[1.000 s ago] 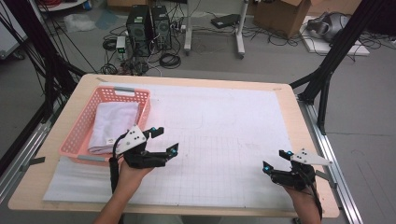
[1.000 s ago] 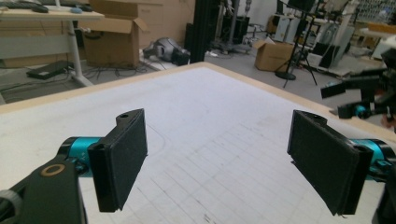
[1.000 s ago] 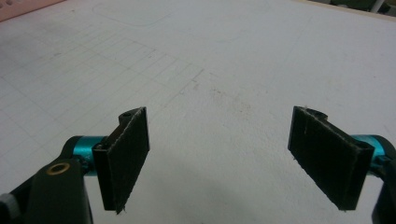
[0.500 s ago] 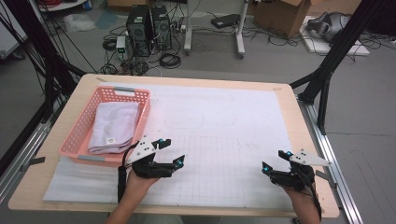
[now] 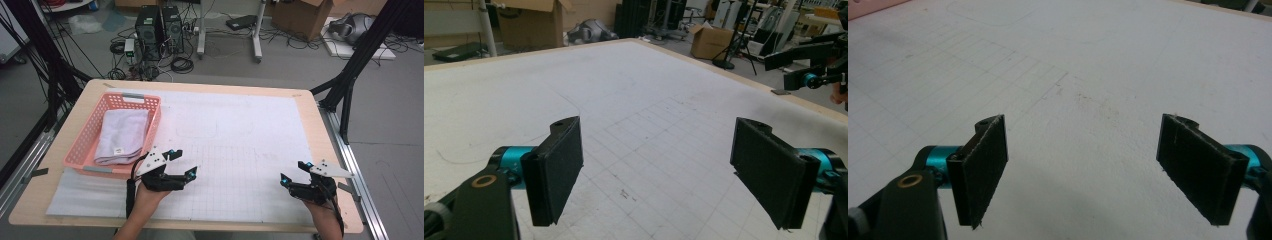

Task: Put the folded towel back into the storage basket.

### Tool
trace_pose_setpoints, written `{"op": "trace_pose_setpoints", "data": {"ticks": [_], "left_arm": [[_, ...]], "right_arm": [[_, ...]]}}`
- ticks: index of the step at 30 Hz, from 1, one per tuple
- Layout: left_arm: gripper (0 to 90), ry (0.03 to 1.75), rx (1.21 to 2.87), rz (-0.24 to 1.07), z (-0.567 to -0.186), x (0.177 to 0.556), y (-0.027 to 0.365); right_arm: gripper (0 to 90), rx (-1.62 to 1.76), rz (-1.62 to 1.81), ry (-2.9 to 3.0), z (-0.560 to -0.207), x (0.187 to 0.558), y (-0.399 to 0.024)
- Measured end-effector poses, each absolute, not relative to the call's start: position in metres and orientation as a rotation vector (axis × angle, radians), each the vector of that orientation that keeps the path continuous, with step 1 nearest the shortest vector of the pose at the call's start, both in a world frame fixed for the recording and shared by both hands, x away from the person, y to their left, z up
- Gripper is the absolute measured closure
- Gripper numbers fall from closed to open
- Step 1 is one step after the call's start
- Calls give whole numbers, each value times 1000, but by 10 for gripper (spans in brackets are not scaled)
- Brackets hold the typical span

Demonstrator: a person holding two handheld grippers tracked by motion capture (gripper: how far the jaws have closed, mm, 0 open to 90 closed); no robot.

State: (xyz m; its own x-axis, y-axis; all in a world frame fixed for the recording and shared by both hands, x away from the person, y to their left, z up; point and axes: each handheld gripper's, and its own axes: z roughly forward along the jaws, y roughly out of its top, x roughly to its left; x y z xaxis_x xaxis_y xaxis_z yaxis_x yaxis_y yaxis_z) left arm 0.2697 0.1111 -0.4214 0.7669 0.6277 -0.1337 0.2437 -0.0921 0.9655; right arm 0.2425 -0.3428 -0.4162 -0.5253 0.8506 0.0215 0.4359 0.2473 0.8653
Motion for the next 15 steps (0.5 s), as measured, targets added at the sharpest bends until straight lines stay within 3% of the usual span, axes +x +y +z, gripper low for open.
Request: {"op": "trace_pose_setpoints", "data": {"ticks": [15], "left_arm": [[215,722,1668,367,-425,272,113]], "right_arm": [[192,1175,1206,2076,-418,243,-344]]}}
